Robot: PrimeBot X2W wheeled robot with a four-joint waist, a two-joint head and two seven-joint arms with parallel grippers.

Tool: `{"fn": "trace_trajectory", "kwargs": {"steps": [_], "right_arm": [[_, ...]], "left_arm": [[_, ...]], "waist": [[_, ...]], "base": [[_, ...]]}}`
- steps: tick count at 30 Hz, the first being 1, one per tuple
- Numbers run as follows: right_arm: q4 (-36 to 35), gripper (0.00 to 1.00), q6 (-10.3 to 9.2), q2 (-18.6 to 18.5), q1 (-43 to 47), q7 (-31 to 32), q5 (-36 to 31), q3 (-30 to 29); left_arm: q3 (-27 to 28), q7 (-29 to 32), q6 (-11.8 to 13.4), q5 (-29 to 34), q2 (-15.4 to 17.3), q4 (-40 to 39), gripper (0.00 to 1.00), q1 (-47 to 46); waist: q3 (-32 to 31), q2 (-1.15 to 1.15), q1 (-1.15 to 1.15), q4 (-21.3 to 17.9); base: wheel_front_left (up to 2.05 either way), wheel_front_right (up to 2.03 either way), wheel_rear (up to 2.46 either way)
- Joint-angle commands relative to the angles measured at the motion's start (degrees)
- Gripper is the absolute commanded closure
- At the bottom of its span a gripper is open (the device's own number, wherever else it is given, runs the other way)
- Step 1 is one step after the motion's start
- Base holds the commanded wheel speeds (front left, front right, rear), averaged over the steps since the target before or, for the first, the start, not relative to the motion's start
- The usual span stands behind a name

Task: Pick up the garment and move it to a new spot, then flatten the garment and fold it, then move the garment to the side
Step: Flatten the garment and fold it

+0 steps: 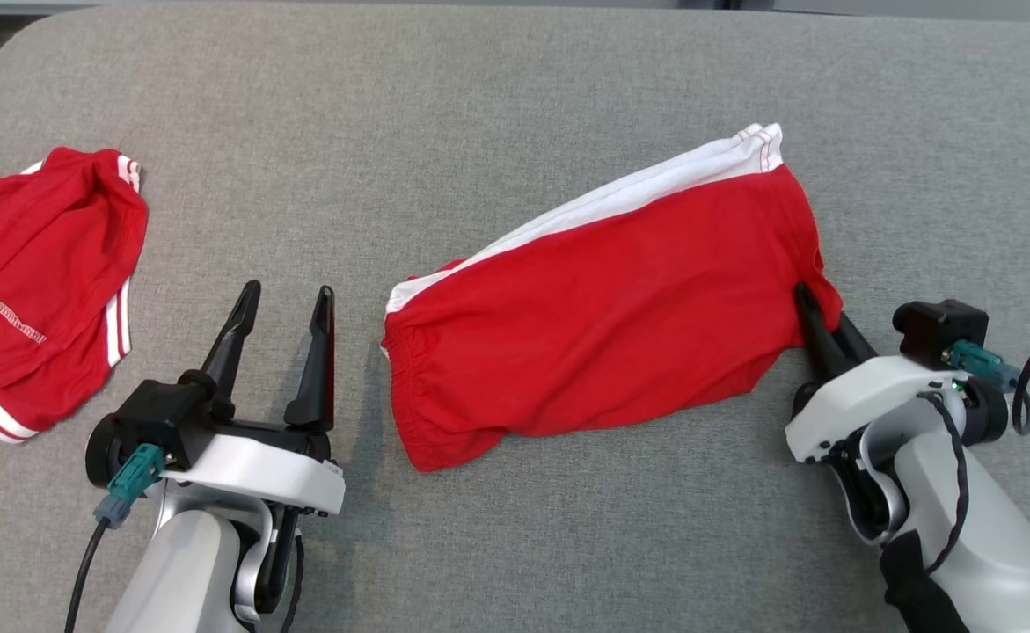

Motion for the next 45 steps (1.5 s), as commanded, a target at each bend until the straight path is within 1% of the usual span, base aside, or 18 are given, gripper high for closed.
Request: {"fn": "trace_trajectory", "kwargs": {"steps": [1,8,15,20,26,30,35,38,41,45], "right_arm": [[1.16,1.0,0.13,-0.03,3.64,-0.47,1.22,0.6],[-1.49,1.0,0.07,-1.04,9.8,-2.46,3.74,-0.07],[-5.8,1.0,0.05,-1.05,17.66,-2.96,4.74,-2.79],[-7.82,1.0,0.05,-0.8,19.53,-3.1,4.58,-5.3],[-10.67,1.0,0.07,-0.47,19.0,-3.16,3.58,-5.58],[-15.03,1.0,0.08,0.12,17.51,-2.28,2.23,-3.15],[-22.3,1.0,0.08,1.22,15.38,0.88,0.29,2.26],[-25.7,1.0,0.09,1.96,13.94,3.22,0.18,6.85],[-27.9,1.0,0.09,2.63,12.56,4.95,1.71,12.22],[-28.07,1.0,0.09,2.88,11.4,6.31,5.29,19.88]], "left_arm": [[0.21,-0.2,0.27,0.32,0.37,0.08,0.0,0.23],[0.48,0.08,1.0,0.19,1.36,-0.19,0.0,2.78],[0.69,1.19,2.12,-0.42,1.81,-1.94,0.0,6.47],[0.43,2.25,2.58,-0.79,2.21,-3.56,0.0,7.99],[0.02,3.21,3.11,-0.73,2.65,-4.81,0.0,8.26],[-0.11,3.46,3.33,-0.77,2.78,-5.01,0.0,8.86],[-0.41,3.78,3.69,-1.09,2.62,-5.02,0.0,9.47],[-0.72,3.88,3.69,-1.29,2.4,-4.91,0.0,9.33],[-0.84,3.68,3.61,-1.49,2.14,-4.72,0.0,9.04],[-1.21,3.41,3.19,-1.68,2.07,-4.26,0.0,8.39]], "waist": [[-0.96,0.0,0.0,-0.62],[-3.89,0.0,0.0,-2.49],[-6.44,0.0,0.0,-5.04],[-6.92,0.0,0.0,-5.91],[-7.34,0.0,0.0,-6.17],[-8.28,0.0,0.0,-6.15],[-9.79,0.0,0.0,-5.71],[-10.4,0.0,0.0,-4.84],[-10.59,0.0,0.0,-3.52],[-10.43,0.0,0.0,-1.54]], "base": [[0.0,0.0,0.0],[0.0,0.0,0.0],[0.0,0.0,0.0],[0.0,0.0,0.0],[0.0,0.0,0.0],[0.0,0.0,0.0],[0.0,0.0,0.0],[0.0,0.0,0.0],[0.0,0.0,0.0],[0.0,0.0,0.0]]}}
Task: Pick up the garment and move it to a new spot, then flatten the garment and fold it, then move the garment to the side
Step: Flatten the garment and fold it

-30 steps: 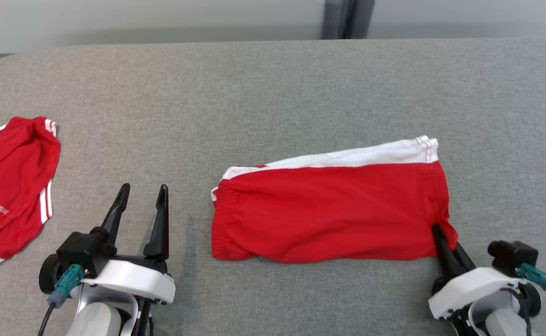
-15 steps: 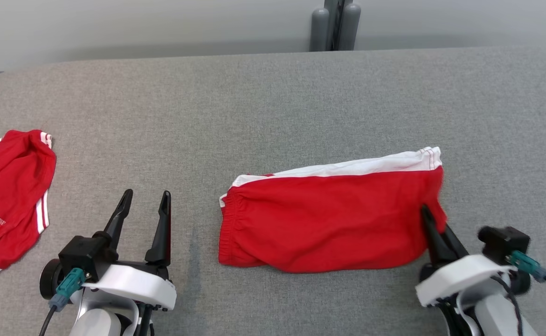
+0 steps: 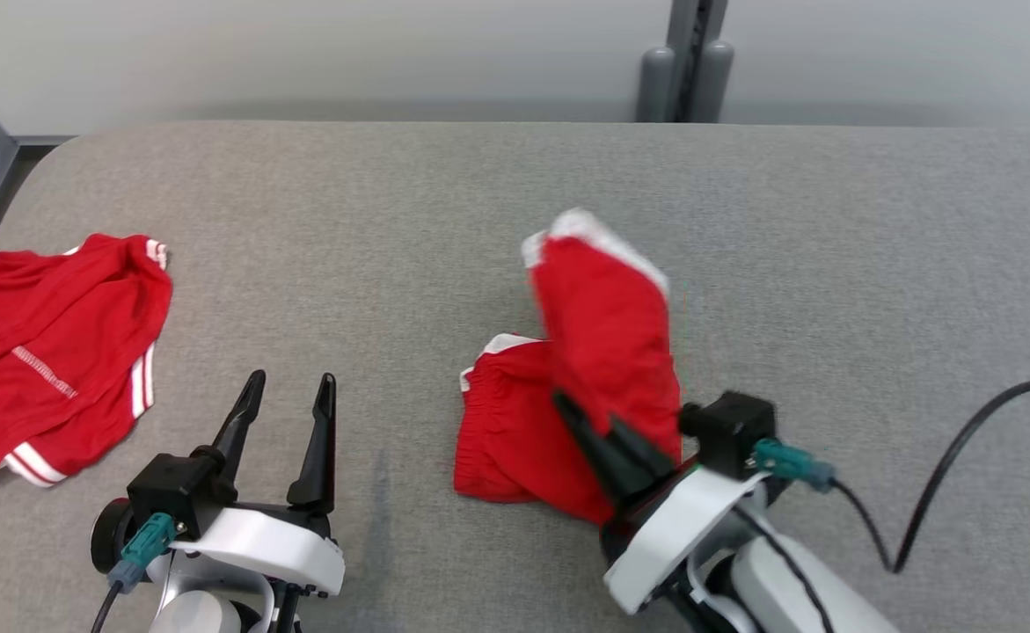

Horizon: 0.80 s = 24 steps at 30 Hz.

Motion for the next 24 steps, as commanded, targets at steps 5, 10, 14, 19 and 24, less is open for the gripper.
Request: {"fn": "trace_trajectory", "kwargs": {"steps": [5,10,14,19,24], "right_arm": [[4.45,1.0,0.03,-0.27,-1.99,-1.02,6.75,8.13],[8.1,1.0,0.03,-0.28,-3.85,-2.64,8.93,10.82],[10.38,0.0,0.03,-0.2,-5.52,-4.59,9.5,12.7],[9.8,0.0,0.03,-0.24,-7.21,-7.12,8.37,14.24],[7.78,0.0,0.02,-0.34,-7.78,-9.03,4.1,9.21]], "left_arm": [[-0.6,-0.53,-0.4,-0.44,-0.26,1.2,0.0,-1.12],[-0.76,-0.96,-0.44,-0.64,-0.52,1.87,0.0,-1.32],[-0.8,-1.33,-0.39,-0.76,-0.43,2.47,0.0,-1.69],[-0.63,-1.53,-0.02,-0.8,-0.1,2.84,0.0,-1.81],[-0.65,-1.5,0.51,-0.66,0.24,2.93,0.0,-1.76]], "waist": [[0.72,0.0,0.0,3.06],[0.91,0.0,0.0,3.74],[0.96,0.0,0.0,3.8],[0.64,0.0,0.0,2.97],[-0.12,0.0,0.0,1.7]], "base": [[0.0,0.0,0.0],[0.0,0.0,0.0],[0.0,0.0,0.0],[0.0,0.0,0.0],[0.0,0.0,0.0]]}}
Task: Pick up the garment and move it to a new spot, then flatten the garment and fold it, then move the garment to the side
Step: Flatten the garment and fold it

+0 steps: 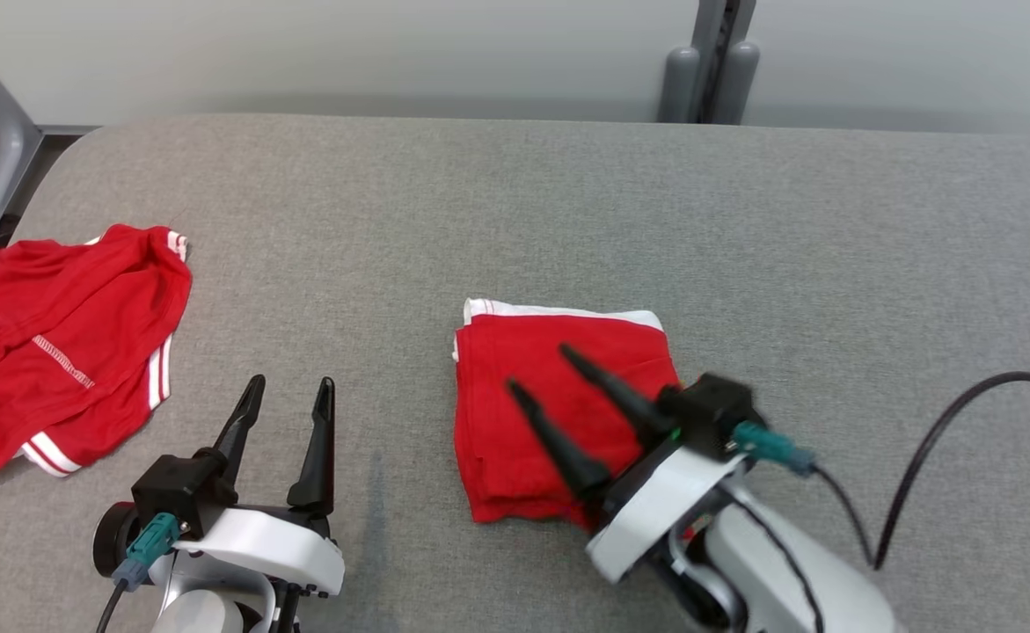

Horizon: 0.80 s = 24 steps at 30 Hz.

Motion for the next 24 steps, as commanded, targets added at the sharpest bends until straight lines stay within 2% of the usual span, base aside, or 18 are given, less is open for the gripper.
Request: {"fn": "trace_trajectory", "kwargs": {"steps": [1,9,15,19,24], "right_arm": [[-0.66,0.0,0.02,-0.57,-0.12,-0.6,-2.22,-3.19],[-5.43,0.0,0.01,-1.31,7.29,-0.88,-14.25,-23.79],[-10.29,0.0,0.02,-2.66,15.49,0.82,-19.1,-37.65],[-14.66,0.0,0.02,-2.39,20.71,3.06,-20.95,-42.57],[-19.63,0.0,0.01,-1.79,25.65,5.76,-21.44,-44.41]], "left_arm": [[0.22,-0.25,0.48,-0.15,0.37,0.01,0.0,-0.76],[0.76,-0.14,1.88,0.44,1.66,-1.49,0.0,0.59],[1.25,-0.28,2.35,0.36,2.63,-2.8,0.0,1.78],[1.44,-0.15,2.5,-0.06,3.25,-3.54,0.0,3.03],[1.55,0.45,3.3,-0.1,3.55,-5.5,0.0,5.42]], "waist": [[-0.54,0.0,0.0,-0.66],[-2.1,0.0,0.0,-2.46],[-3.71,0.0,0.0,-3.42],[-4.86,0.0,0.0,-3.93],[-6.79,0.0,0.0,-4.67]], "base": [[0.0,0.0,0.0],[0.0,0.0,0.0],[0.0,0.0,0.0],[0.0,0.0,0.0],[0.0,0.0,0.0]]}}
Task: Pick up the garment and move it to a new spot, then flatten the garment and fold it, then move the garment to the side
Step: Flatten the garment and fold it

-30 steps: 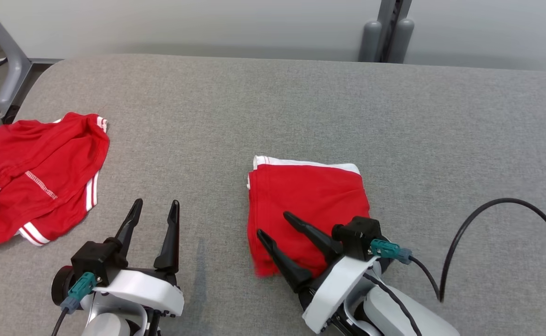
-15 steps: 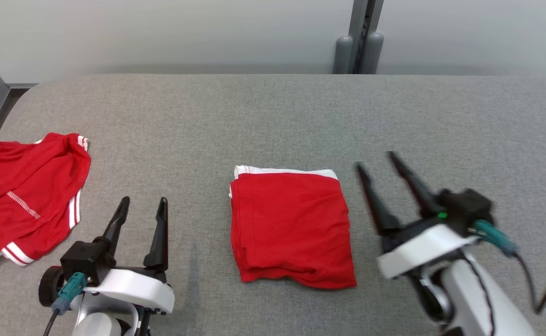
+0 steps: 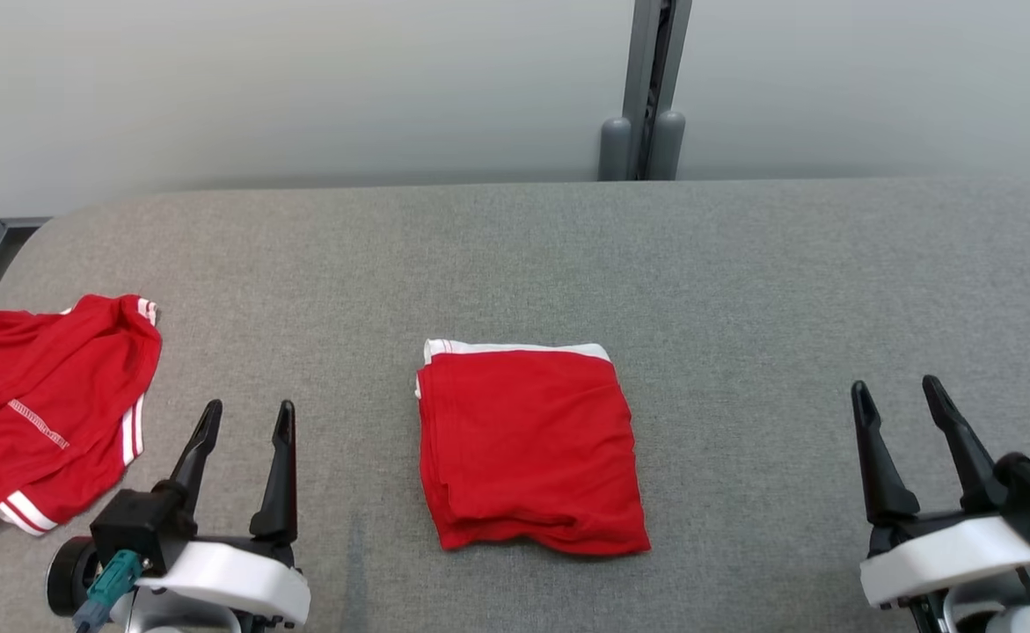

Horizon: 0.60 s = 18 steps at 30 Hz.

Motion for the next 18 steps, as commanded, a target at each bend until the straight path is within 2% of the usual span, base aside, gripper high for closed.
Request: {"fn": "trace_trajectory", "kwargs": {"steps": [1,18], "right_arm": [[-1.54,0.0,0.02,-0.04,2.0,1.0,-0.12,-0.45],[-8.6,0.0,0.02,1.13,12.87,6.58,0.66,-3.21]], "left_arm": [[0.16,0.16,0.5,0.36,0.58,-0.82,0.0,1.57],[-0.16,2.53,2.46,-0.16,2.65,-5.18,0.0,9.37]], "waist": [[-1.42,0.0,0.0,-0.39],[-7.55,0.0,0.0,-0.77]], "base": [[0.0,0.0,0.0],[0.0,0.0,0.0]]}}
